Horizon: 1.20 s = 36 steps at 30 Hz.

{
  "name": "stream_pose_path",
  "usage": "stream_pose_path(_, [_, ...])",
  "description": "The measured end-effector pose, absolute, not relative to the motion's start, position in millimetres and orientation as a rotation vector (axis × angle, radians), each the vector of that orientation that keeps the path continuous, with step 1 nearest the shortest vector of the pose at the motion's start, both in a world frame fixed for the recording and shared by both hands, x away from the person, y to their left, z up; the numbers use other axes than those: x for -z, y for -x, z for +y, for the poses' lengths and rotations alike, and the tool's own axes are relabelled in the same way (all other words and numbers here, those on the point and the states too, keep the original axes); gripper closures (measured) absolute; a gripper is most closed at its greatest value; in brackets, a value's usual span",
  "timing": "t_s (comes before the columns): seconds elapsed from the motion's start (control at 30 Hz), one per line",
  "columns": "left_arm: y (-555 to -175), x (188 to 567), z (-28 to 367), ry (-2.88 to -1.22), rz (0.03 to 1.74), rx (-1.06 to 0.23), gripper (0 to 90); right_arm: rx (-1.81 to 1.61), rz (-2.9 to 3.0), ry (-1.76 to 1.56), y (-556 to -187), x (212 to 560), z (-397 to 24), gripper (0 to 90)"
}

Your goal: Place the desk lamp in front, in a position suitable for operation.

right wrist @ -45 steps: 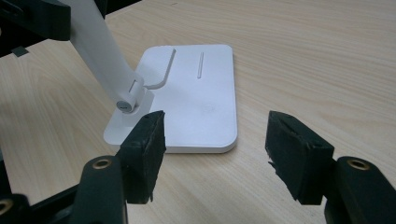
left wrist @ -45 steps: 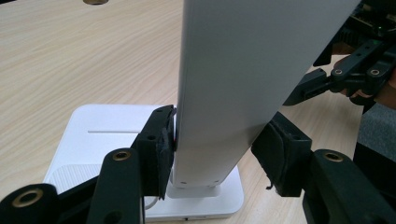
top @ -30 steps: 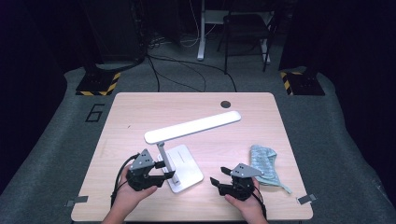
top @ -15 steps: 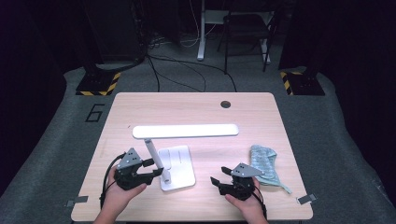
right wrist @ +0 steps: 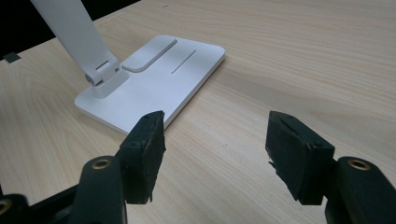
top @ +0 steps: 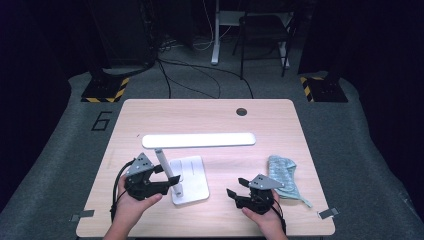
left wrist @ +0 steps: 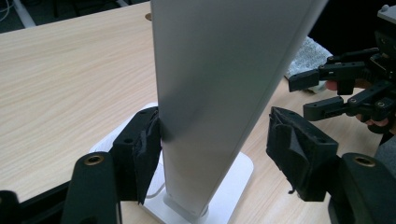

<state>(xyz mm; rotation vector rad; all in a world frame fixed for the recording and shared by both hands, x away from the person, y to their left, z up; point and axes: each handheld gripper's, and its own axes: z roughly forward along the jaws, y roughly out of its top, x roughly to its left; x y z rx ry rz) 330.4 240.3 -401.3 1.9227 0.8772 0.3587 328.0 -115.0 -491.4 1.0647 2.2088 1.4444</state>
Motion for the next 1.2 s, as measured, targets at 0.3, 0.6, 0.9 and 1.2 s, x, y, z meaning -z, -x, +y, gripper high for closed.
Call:
stream_pose_path(0.3, [-331,396,245,-1.912,0.887,-0.415,51.5,-1.450,2.153,-1.110,-328,485,-126,36.6])
stream_pose_path(0.6, [-332,397,246,-1.920,0.843,-0.426,54.8,-1.376,1.979,-1.177,-326,464,-151,33.5])
stream_pose_path(0.9, [-331,396,242,-1.937,0.805,-0.405,54.6,-1.178,1.846,-1.370,-338,462,-216,32.2])
stream_pose_path(1.2, [-331,396,236,-1.943,0.771,-0.368,53.8,-1.068,1.835,-1.517,-352,485,-242,33.6])
